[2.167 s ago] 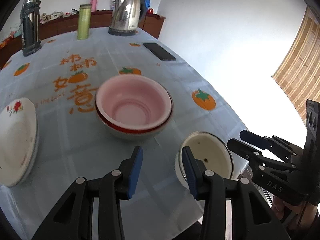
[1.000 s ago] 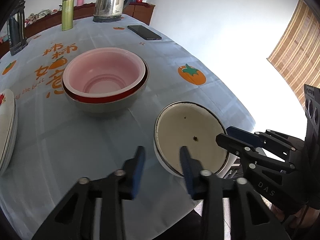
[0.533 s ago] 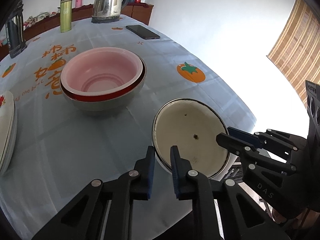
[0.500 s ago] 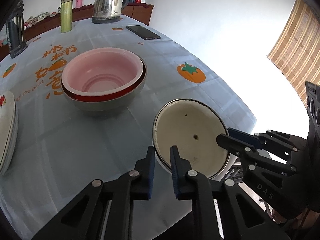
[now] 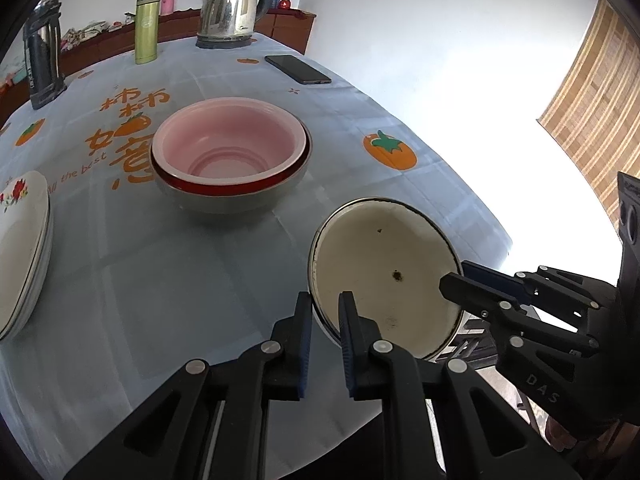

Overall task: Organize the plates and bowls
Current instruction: 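Close the left gripper on the cream enamel basin's rim, then lift the cream basin with the left gripper over the steel bowl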

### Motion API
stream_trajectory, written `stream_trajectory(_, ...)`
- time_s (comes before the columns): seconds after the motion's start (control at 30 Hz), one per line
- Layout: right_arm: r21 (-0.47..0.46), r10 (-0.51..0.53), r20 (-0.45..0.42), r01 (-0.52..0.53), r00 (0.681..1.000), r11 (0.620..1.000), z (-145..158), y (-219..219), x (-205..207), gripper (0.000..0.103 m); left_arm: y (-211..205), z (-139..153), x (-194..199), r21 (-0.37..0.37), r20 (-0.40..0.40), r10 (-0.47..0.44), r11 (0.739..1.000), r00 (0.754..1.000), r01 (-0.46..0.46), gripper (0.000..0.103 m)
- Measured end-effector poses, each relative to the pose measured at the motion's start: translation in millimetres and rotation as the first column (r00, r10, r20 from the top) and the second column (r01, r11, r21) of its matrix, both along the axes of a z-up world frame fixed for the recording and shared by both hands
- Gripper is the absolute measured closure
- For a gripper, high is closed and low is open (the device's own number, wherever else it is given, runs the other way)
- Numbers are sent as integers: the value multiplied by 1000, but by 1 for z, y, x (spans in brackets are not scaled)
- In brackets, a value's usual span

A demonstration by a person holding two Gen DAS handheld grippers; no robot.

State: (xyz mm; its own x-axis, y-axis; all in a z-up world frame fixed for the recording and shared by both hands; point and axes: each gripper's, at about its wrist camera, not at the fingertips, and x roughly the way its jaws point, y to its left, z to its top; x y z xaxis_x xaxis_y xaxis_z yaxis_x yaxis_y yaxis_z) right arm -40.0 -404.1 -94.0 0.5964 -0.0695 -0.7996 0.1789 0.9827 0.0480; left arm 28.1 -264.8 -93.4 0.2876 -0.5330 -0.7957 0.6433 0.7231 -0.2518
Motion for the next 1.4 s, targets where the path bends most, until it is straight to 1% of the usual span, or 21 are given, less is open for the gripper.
stream_trajectory(0.3,4,7,48,-7,999,1000,14,6,-4,88,8,13,-1,-43,19,19,999,1000,-18,88)
stream_trajectory(0.53,11,19,56,-20,998,1000,18,8,-4,88,11,19,0,-47,46,37,998,998,-35,88)
stream_trajectory(0.97,16,25,121,-28,992,999,33,12,-6,88,18,31,-1,-88,89,60,995,994,-52,89)
stream_trajectory(1.23,20,30,159,-33,987,999,42,15,-4,88,22,39,1,-100,136,86,992,987,-73,89)
stream_trajectory(1.4,15,44,184,-48,982,999,50,19,0,88,27,41,7,-109,132,106,990,986,-92,89)
